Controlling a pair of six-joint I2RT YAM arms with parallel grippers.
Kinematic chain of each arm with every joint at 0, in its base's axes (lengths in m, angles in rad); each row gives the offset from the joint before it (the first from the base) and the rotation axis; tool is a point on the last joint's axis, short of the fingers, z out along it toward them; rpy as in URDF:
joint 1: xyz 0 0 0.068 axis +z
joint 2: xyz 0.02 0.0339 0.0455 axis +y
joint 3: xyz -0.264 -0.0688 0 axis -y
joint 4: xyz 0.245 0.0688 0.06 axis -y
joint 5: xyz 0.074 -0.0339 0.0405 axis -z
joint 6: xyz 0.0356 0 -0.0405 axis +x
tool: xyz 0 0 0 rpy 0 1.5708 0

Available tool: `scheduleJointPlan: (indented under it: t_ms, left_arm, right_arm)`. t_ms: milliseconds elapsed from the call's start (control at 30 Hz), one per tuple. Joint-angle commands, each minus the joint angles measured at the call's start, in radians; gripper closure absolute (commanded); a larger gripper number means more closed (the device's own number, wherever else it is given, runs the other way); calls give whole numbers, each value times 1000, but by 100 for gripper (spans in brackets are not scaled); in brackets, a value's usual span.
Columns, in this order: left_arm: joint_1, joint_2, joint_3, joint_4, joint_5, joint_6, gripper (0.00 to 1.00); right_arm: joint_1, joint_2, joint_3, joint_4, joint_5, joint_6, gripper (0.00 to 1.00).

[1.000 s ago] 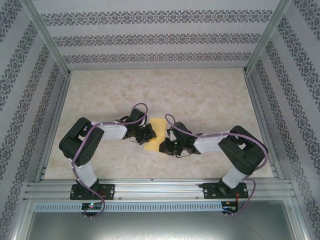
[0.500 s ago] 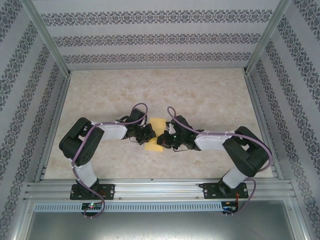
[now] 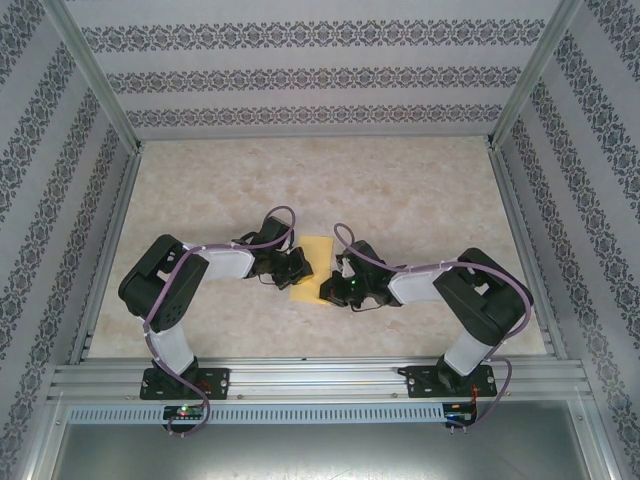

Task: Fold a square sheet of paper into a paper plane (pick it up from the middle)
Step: Fold the triangle a second time at the center of the table.

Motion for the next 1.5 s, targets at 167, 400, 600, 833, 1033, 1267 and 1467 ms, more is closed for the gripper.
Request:
scheduleJointPlan:
  t_ms: [167,400,600,833,1033,1267,1467]
  left_arm:
    - [15,67,-48,-100,-70,-12,100]
    - [15,66,-42,-105,-68,-3,100]
    - [15,64,-35,-111,-65,9,100]
    - [15,60,-32,-109,-58,13,100]
    - [15,58,-30,-105,-52,23,100]
    - [21,45,-22,-117,-70,40,100]
    - [74,34,-74,9,-28,40,96]
  right_arm:
    - [-16,-17,-102,-22,-18,25,93]
    - [-25,-139,-68,-128,-7,-1,93]
    - [-21,-164,6,-104,1,-2,92]
    - [-14,-5,67,-17,-5,33,92]
    - [-18,72,16,-26,15,37,93]
    - [-20,58,-21,-51,21,24,96]
    - [-18,89,-13,-79,23,-2,100]
